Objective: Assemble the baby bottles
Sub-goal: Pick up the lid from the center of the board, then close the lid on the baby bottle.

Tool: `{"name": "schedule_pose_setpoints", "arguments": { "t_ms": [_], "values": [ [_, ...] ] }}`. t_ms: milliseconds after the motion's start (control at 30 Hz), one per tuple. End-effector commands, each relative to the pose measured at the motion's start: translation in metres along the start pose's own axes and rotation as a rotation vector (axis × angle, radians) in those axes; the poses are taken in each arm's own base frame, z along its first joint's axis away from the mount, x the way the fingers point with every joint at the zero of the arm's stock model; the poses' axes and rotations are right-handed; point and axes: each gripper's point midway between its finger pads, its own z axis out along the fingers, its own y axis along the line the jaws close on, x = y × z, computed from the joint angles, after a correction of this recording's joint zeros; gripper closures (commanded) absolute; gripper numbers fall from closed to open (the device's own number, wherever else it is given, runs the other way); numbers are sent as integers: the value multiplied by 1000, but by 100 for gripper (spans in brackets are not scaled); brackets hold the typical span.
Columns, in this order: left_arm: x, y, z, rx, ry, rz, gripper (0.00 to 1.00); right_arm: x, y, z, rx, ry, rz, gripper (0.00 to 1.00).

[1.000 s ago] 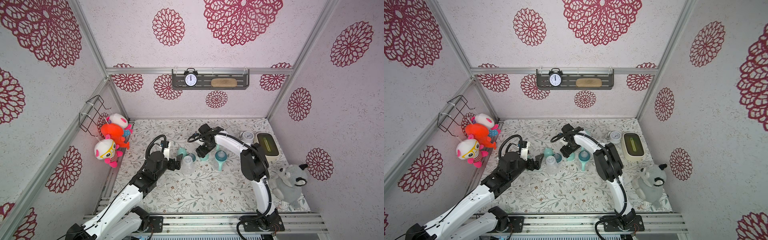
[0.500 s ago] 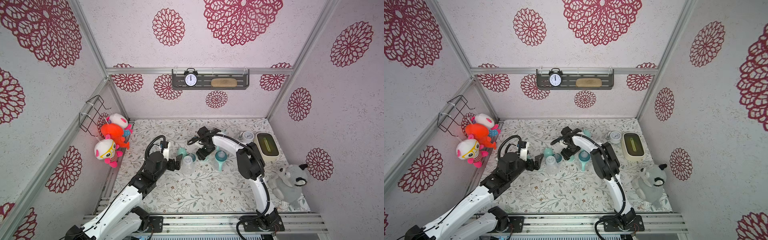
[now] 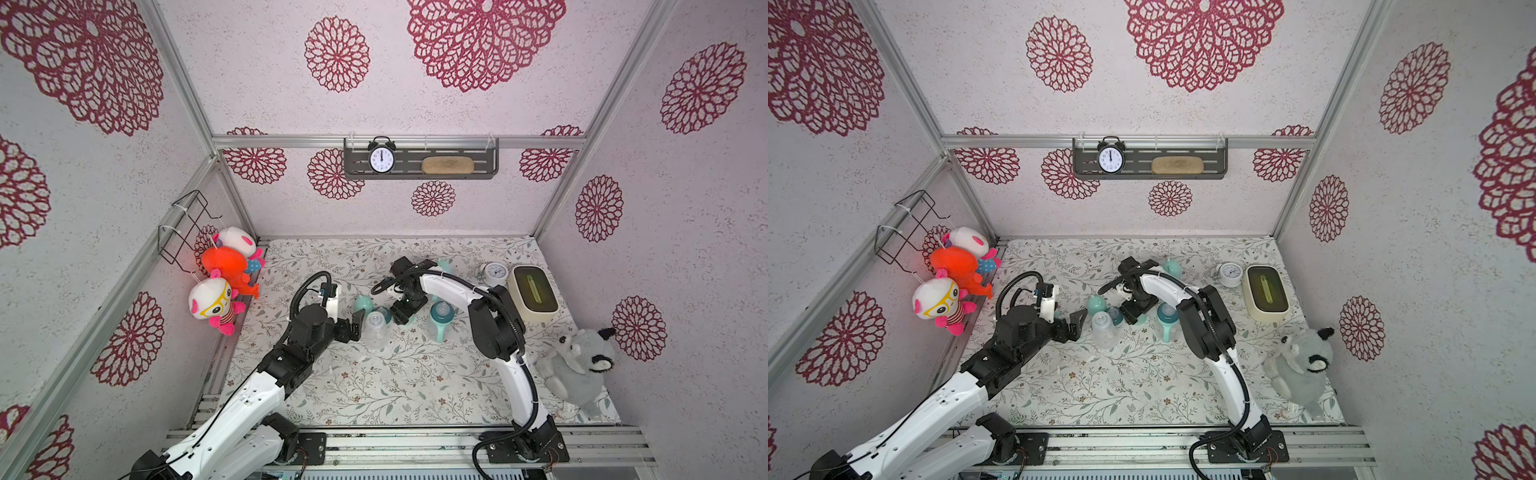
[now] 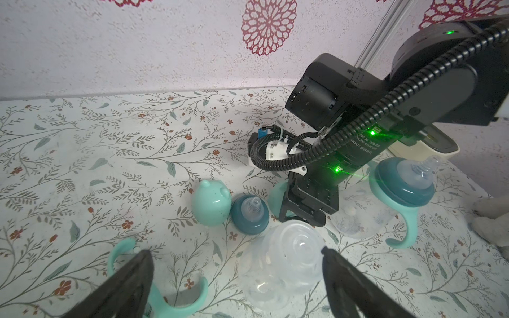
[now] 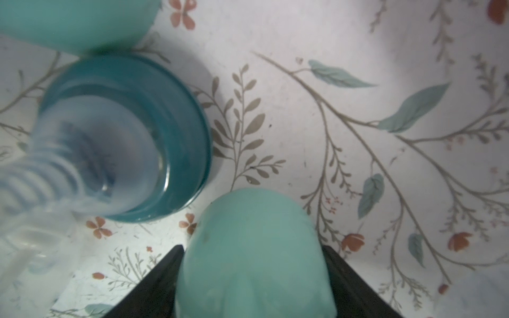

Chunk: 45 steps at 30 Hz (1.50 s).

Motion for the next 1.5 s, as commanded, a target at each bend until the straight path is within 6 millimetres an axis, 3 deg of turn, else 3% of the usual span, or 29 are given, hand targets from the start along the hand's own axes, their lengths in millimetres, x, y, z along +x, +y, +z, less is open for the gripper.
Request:
{"name": "schedule_pose_setpoints", "arguments": {
  "t_ms": [0,233,467,867,1200,1467],
  "values": [
    [-3,1,-3,4,-18,-13,2,-1,0,-3,13,4,6,27],
    [-3,2,-4,2,-19,-13,2,-13,-5,-19,51,-54,24,30],
    [-4,0,-1,10,-14,-8,2,-32,-7,-68,78,-143,37,30],
    [-3,-5,-2,41,-14,3,2,-34,-2,-156,123,-271,118,30],
    [4,-17,7,106,14,23,2,-9,16,-232,196,-331,150,29],
    [11,-40,12,236,36,48,2,29,13,-269,251,-330,215,29]
  ]
}}
